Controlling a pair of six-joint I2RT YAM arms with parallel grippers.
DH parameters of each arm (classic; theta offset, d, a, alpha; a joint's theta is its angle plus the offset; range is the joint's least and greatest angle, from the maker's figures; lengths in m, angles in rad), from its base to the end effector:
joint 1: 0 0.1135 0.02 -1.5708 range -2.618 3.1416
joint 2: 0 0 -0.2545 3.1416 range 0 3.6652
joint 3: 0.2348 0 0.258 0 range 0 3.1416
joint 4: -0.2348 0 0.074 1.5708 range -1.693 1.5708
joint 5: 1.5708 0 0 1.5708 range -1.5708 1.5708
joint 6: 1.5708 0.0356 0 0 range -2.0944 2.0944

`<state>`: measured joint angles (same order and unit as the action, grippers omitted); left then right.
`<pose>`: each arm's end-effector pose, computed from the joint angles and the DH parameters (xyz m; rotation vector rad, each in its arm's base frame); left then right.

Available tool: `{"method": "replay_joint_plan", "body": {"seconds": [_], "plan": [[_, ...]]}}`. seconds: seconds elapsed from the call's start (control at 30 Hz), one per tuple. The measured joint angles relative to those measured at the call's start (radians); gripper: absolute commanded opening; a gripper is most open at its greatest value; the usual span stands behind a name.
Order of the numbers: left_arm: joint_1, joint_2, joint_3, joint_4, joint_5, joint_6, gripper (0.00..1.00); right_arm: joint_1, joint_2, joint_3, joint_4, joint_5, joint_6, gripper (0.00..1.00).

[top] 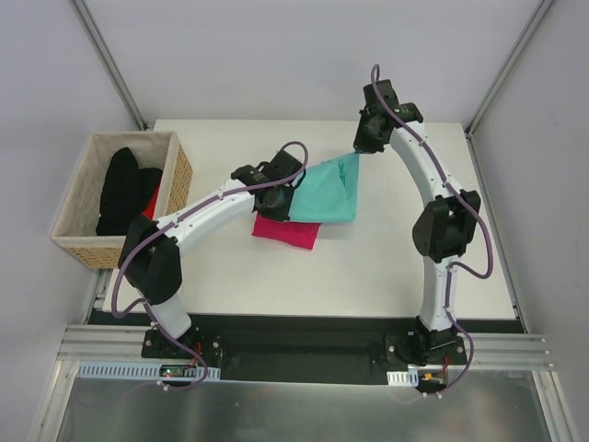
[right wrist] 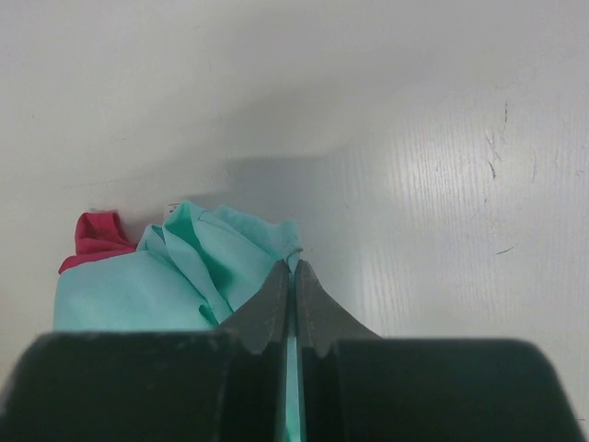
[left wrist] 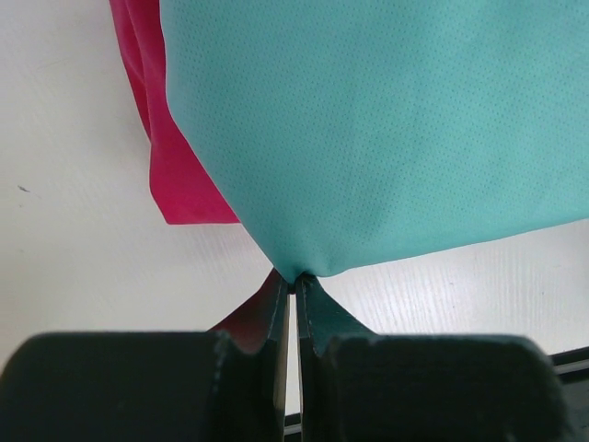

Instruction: Fold and stack the t-shirts

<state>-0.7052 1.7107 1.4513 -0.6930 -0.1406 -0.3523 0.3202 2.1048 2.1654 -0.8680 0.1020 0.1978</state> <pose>0.2901 -0.2404 0.2702 0.3877 2.4983 -0.2536 0.4492 0.1451 0.3286 -0.0967 2.3745 0.1270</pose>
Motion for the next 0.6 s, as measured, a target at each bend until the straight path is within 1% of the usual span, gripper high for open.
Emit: {"method": "replay_joint_plan", "body": {"seconds": [0.6], "plan": [[0.045,-0.095,-0.094,-0.002,-0.021,-0.004,0.00,0.087,0.002,0.000,0.006,0.014,0.018,0.01]]}}
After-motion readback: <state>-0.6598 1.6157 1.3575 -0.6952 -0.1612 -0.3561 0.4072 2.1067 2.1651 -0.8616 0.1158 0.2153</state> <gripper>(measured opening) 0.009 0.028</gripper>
